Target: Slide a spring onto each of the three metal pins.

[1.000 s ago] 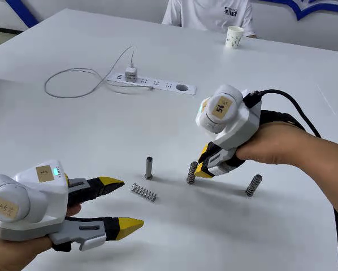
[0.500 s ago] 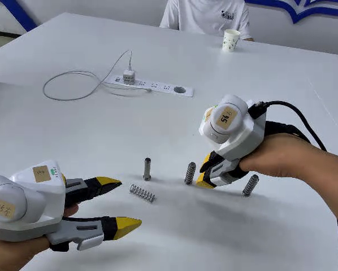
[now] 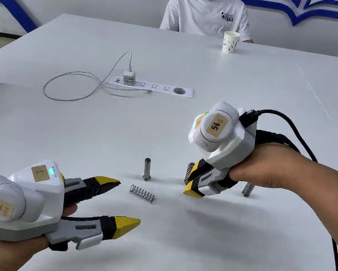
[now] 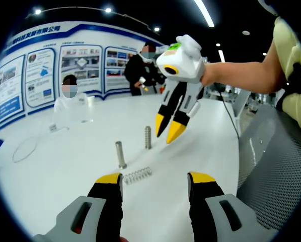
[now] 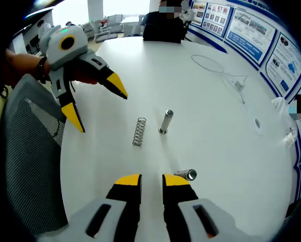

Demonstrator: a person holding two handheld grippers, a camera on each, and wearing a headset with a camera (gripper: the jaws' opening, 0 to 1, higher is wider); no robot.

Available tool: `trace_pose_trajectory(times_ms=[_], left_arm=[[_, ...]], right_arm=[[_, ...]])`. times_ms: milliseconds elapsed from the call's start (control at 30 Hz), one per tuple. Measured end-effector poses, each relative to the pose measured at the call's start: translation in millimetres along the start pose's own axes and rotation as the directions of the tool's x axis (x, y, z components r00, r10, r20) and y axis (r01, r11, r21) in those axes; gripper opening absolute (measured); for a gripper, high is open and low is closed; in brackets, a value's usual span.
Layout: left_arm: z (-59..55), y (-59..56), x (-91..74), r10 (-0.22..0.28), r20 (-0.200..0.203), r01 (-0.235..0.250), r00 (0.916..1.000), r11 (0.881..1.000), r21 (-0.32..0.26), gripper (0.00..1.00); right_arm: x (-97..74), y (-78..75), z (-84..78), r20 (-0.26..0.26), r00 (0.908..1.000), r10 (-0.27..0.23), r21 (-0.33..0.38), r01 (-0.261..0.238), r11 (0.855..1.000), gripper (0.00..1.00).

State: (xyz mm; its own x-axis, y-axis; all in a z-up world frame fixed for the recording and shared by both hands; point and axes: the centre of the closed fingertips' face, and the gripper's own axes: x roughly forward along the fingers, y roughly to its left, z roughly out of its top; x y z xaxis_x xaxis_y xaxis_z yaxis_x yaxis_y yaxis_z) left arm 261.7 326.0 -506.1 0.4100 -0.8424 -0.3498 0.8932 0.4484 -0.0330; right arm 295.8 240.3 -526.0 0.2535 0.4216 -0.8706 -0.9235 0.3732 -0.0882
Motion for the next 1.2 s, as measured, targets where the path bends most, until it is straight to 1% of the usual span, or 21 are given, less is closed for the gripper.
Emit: trace_pose_trajectory(times_ms=[133, 300, 600, 1000, 1200], left_arm=[[-0.4, 1.2, -1.2, 0.004, 0.000, -0.004, 1.0000, 1.000, 0.000, 0.53], [-1.0, 1.4, -1.8, 0.006, 0.000, -0.006, 1.0000, 1.000, -0.001, 0.53], [-1.7, 1.4, -1.7, 0.008, -0.001, -0.008, 1.0000, 1.000, -0.002, 0.53], [-2.9, 1.5, -1.8, 0.008, -0.004, -0.008, 1.0000, 1.000, -0.004, 0.53], [-3.8, 1.7, -2.2, 0.008, -0.007, -0.008, 0.9999, 1.000, -0.007, 0.53]], right_arm=[[4.6, 4.4, 8.5, 0.019, 0.9998, 0.010, 0.001, -0.010, 1.000, 0.17], [11.3, 10.4, 15.6, 0.028, 0.9994, 0.022, -0.005, -0.022, 1.000, 0.17], [22.9, 14.8, 26.7, 0.048, 0.9984, 0.031, -0.001, -0.031, 1.000, 0.17], [39.5, 18.9, 33.3, 0.052, 0.9982, 0.029, 0.004, -0.029, 1.000, 0.17], [46.1, 20.7, 35.4, 0.059, 0.9978, 0.033, 0.024, -0.034, 0.999, 0.17]])
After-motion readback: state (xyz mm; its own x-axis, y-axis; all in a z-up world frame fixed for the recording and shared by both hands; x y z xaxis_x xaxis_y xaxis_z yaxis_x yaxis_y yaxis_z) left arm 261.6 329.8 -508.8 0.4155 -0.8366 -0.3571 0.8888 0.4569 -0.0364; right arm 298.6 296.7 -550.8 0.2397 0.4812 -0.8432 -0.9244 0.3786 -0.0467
